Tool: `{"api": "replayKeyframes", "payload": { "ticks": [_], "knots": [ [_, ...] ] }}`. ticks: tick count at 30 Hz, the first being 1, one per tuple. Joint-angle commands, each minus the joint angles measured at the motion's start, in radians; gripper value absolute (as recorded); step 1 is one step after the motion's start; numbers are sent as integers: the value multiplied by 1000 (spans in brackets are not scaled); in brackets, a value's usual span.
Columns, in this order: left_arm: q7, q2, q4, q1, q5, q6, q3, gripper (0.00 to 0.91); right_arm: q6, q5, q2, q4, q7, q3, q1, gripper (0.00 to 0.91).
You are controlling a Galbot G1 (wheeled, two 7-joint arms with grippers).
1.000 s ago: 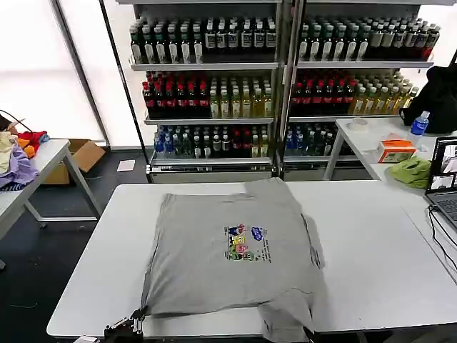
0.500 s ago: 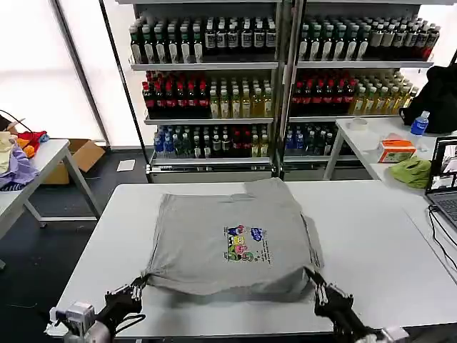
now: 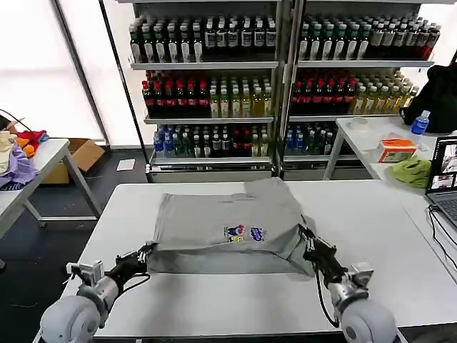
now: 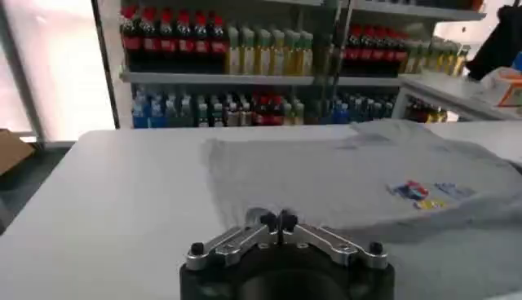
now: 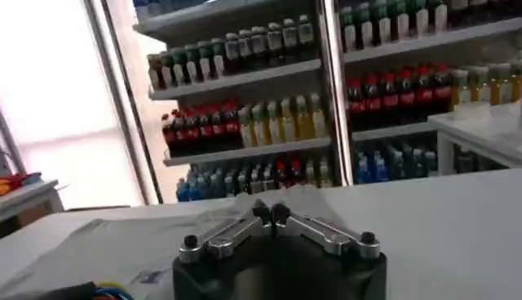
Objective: Fold and organize the clothes.
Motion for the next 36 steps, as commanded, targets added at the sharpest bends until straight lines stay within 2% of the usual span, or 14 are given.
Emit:
{"api": "replayKeyframes", "payload": {
  "ticks": [1,8,13,16,20,24,25,26,27,28,29,30,31,36],
  "knots": [
    [9,18,142,-142,-24,-1,27,907,-61,1,23,-131,7,-99,209,907],
    [-6,39,2,-4,-16,-2,-68,907,-121,-43,-30,14,11,-22,15,907],
    [-11,-6,-78,121,96,-2,-63,907,-218,-116,-21,130,112,34,-153,907],
    [-10,-46,-59,155,137,-3,-33,907,-224,-152,2,140,126,38,-206,907],
    [-17,-89,1,143,148,-3,3,907,-304,-169,41,110,240,13,-200,907],
    [-22,-101,29,127,150,-3,20,907,-318,-141,56,99,323,8,-188,675],
    [-22,-102,30,126,150,-3,23,907,-318,-130,57,103,327,10,-191,564],
    [-20,-107,30,127,149,-2,25,907,-319,-123,54,108,327,14,-197,343],
    [-19,-107,30,128,150,-2,27,806,-319,-127,52,107,326,16,-200,50],
    [-19,-109,32,129,150,-2,29,746,-319,-128,52,103,325,16,-201,0],
    [-18,-110,37,129,150,-2,31,655,-319,-125,52,93,323,16,-200,0],
    [-16,-110,42,129,149,-2,31,121,-319,-123,52,83,319,15,-197,0],
    [-15,-111,44,128,149,-2,31,30,-318,-118,55,73,314,14,-192,0],
    [-11,-110,47,123,123,-3,25,10,-317,-78,69,63,304,4,-167,0]
  ]
}}
